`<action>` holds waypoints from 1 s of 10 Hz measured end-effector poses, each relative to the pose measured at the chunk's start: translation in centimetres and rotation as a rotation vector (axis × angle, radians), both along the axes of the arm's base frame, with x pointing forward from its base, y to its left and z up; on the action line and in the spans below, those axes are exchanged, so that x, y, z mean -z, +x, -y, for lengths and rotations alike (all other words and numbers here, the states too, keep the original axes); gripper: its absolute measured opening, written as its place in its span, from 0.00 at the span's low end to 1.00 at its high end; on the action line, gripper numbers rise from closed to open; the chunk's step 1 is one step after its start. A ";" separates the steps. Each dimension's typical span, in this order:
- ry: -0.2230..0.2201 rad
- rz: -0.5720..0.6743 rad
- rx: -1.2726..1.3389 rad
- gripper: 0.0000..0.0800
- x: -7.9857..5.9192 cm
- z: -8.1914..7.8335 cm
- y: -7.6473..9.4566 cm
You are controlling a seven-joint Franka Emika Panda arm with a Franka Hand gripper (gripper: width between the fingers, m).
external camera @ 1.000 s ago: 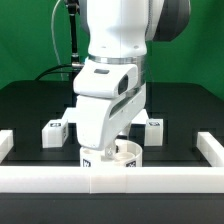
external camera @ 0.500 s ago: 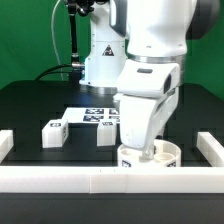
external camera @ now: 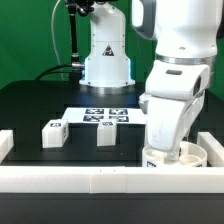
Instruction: Assemble stool
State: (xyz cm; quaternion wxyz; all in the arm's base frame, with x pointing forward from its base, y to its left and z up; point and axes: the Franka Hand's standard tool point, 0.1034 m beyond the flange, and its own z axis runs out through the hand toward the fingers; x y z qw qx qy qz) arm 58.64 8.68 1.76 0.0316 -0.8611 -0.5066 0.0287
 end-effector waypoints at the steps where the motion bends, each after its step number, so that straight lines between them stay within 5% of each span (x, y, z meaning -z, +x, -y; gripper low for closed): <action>1: -0.002 -0.011 -0.002 0.40 0.0 -0.1 0.0; 5: -0.003 -0.011 0.010 0.40 0.0 -0.2 0.0; 7: -0.003 -0.011 0.010 0.75 0.0 -0.2 -0.1; 10: -0.008 0.002 0.028 0.81 -1.5 -0.5 -0.2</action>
Offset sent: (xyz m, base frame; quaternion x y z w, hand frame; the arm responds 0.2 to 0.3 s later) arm 0.0000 0.0000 0.0000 0.0000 0.0000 0.0000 1.0000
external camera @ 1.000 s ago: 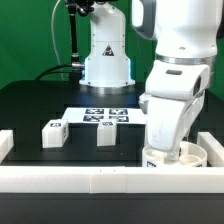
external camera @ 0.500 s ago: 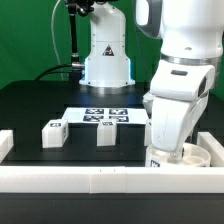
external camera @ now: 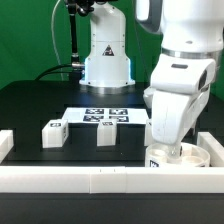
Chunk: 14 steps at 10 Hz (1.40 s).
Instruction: Assemble stool
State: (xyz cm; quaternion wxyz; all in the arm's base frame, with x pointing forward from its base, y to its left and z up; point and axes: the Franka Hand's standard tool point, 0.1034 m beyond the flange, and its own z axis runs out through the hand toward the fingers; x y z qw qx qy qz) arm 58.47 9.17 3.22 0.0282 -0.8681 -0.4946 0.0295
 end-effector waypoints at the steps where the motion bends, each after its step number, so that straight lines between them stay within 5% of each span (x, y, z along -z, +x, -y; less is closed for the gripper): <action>1: -0.004 0.004 0.018 0.81 -1.0 -0.1 -0.2; 4: -0.019 -0.001 0.025 0.81 -4.0 1.0 -0.5; 7: -0.029 0.004 0.066 0.81 -3.5 4.1 -3.7; 11: -0.032 -0.005 0.124 0.81 -3.3 3.9 -3.9; 14: -0.064 -0.005 0.499 0.81 -2.9 4.4 -4.7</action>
Offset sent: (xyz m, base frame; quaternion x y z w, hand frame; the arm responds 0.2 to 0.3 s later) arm -0.0182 -0.0284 0.0267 -0.0109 -0.0289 -0.0043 0.9995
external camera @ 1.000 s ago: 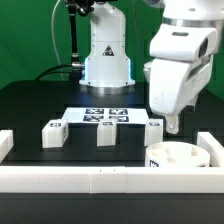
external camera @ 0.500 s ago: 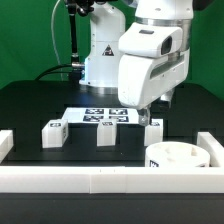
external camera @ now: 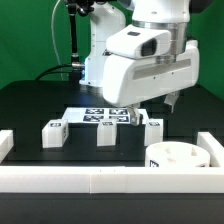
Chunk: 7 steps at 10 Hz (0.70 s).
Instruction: Assemble stool
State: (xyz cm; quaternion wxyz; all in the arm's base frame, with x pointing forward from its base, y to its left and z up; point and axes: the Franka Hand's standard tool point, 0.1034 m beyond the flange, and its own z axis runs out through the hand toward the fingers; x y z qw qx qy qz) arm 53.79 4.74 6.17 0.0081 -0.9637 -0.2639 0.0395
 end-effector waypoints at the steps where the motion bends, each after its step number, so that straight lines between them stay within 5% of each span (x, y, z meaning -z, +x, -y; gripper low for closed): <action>1: -0.007 0.006 0.104 0.81 0.1 -0.1 -0.2; 7: -0.002 -0.007 0.468 0.81 0.3 -0.7 -0.4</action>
Offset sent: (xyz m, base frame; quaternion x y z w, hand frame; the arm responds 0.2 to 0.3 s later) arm 0.0000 0.0000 0.0000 0.0000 0.0000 0.1938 0.9810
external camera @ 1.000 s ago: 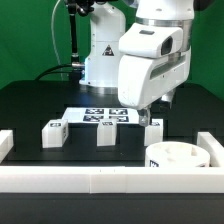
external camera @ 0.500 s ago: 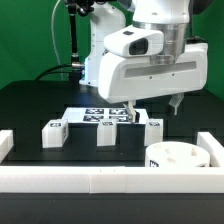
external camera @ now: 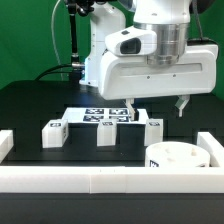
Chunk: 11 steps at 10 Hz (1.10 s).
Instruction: Assemble stool
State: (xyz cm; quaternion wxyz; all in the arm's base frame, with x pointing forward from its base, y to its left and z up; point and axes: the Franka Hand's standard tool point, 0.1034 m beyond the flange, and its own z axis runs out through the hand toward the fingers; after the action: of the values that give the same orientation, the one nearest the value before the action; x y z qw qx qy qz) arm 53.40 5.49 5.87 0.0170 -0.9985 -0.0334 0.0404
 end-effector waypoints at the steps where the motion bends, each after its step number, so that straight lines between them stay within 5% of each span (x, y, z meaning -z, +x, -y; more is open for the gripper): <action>1: 0.005 -0.014 0.099 0.81 0.5 0.3 -0.3; 6: 0.011 -0.060 0.151 0.81 1.0 0.5 -1.1; 11: -0.008 -0.502 0.135 0.81 1.8 0.4 -2.4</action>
Offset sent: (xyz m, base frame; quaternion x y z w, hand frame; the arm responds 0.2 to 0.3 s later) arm 0.0000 0.0000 0.0000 0.0000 -0.0650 0.0000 0.9979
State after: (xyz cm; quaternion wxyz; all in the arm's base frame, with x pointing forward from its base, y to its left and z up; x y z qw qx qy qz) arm 51.04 5.11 4.12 0.0235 -0.9573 0.0385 0.2857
